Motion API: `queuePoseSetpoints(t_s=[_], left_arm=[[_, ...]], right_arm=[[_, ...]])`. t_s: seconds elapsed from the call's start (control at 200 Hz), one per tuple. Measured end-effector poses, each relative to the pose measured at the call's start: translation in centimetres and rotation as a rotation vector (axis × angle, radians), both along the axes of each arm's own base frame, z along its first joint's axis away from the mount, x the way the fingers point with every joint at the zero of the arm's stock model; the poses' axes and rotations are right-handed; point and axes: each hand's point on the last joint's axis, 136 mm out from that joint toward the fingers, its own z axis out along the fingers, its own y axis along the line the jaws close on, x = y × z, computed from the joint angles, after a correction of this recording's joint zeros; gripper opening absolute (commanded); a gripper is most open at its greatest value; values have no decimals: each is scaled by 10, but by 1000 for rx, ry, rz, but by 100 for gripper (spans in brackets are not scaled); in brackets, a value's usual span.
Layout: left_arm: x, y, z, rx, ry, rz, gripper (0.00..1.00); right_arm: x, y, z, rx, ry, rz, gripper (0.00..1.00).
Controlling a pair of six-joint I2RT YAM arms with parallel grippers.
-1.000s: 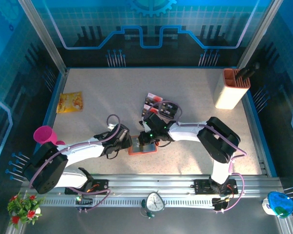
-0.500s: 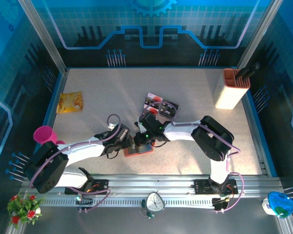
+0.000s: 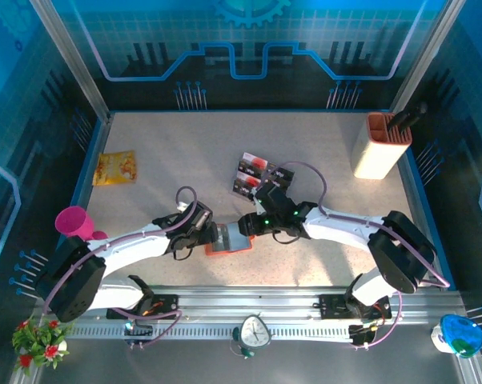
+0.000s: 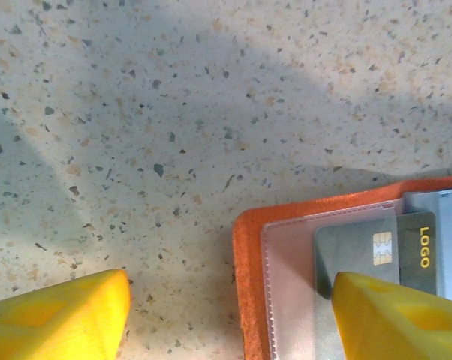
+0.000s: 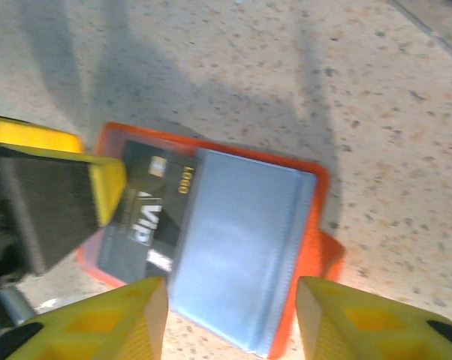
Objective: Put the credit cards into the card holder
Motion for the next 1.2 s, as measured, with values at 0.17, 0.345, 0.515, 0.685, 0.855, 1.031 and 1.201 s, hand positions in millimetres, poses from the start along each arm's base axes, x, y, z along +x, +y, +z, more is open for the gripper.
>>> queuePoseSetpoints(t_s=[0.17,0.345,0.515,0.685,0.855,1.031,1.201], left_arm=[[10,-8,18,-12,-27,-23,79],[16,-17,29,-29,-44,-50,80],[16,-31,31,-39,-34,-89,81],[11,-43,18,-16,6,-138,81],[6,-52,2,16,51,-175,81],[4,-56,-8,43,72,-193,81],[7,-60,-9,49,62,-197,81]], right_arm=[[0,-10,-21,-86,15,-1,52],[0,-17,-44,-157,36,-1,36],[1,-20,-47,-174,32,-1,6],[3,-22,-47,-179,27,-6,0],[1,-27,-46,-180,20,-14,0],[-3,-31,-45,-175,23,-23,0],[-7,-35,-49,-177,33,-33,0]])
